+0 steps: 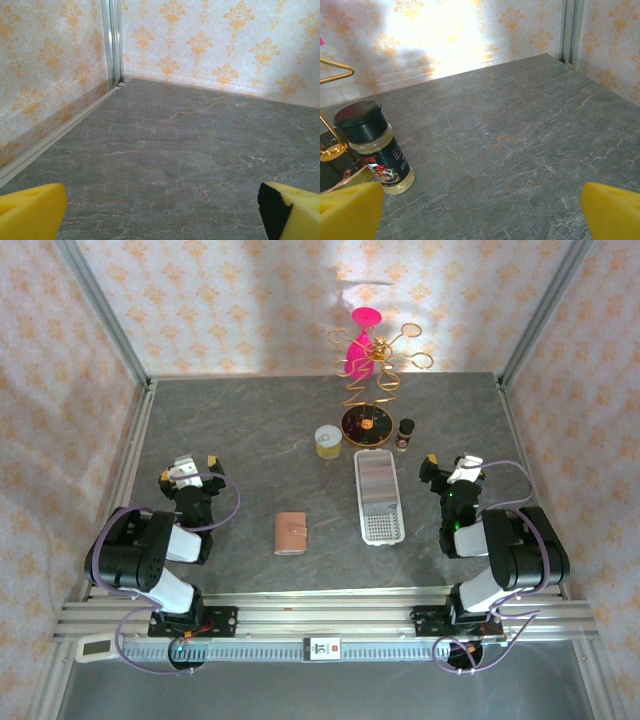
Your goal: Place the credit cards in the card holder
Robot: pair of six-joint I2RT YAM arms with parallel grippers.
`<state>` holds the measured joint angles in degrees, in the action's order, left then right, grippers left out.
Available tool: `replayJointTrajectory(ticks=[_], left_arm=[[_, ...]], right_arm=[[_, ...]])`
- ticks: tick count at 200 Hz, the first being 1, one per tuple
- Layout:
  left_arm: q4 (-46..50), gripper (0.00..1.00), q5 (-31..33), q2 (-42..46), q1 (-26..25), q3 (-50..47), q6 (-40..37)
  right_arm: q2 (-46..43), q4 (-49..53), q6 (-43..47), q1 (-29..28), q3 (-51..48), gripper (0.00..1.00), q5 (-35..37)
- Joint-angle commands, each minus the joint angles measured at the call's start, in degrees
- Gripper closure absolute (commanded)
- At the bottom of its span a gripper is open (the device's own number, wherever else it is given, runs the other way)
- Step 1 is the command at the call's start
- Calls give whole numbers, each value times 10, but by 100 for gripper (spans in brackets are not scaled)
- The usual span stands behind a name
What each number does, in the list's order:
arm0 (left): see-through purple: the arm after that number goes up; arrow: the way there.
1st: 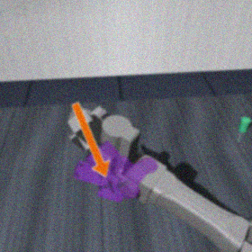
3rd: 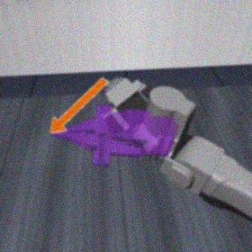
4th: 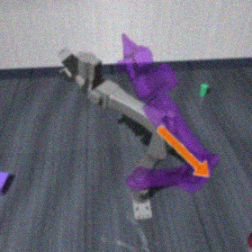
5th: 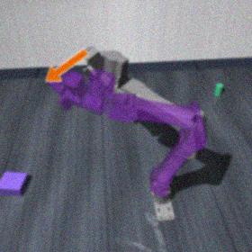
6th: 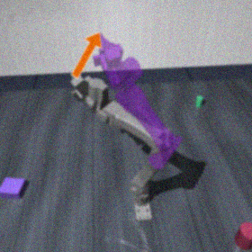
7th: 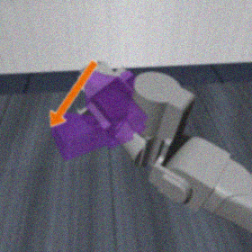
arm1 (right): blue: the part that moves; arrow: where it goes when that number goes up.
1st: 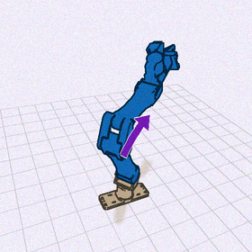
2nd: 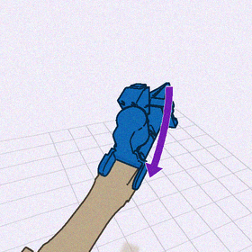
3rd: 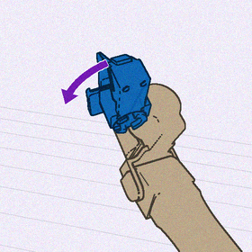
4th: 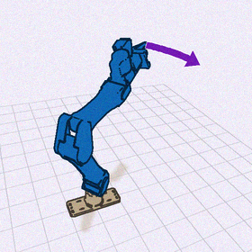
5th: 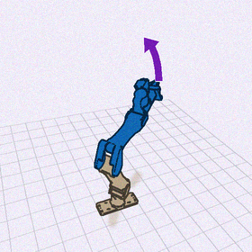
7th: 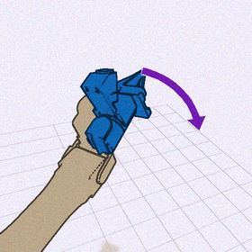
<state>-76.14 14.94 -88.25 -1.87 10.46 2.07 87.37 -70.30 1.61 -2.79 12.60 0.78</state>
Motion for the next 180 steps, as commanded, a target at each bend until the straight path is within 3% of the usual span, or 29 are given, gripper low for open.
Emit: replayJointTrajectory(ticks=[1,71,103,116,126,136,151,165,180], left_arm=[[-20,0,-11,1,3,8,5],[-20,0,-17,1,2,8,3],[-23,0,2,27,-13,-3,-12],[12,0,38,78,-41,-6,-32],[90,0,64,134,-65,7,-38],[216,1,78,190,-74,40,13],[404,1,21,254,-74,104,85],[445,0,-45,280,-70,118,149],[439,0,-114,301,-63,110,205]], right_arm=[[-2,-4,9,5,7,0,-2],[-9,-7,9,4,2,0,0],[-103,-5,6,1,-41,0,10],[-183,110,-14,0,-31,0,16],[-250,252,-52,0,3,0,39],[-290,352,-93,0,34,0,65],[-344,495,-187,1,67,0,108],[-388,613,-310,2,80,0,160],[-433,642,-325,6,74,0,137]])
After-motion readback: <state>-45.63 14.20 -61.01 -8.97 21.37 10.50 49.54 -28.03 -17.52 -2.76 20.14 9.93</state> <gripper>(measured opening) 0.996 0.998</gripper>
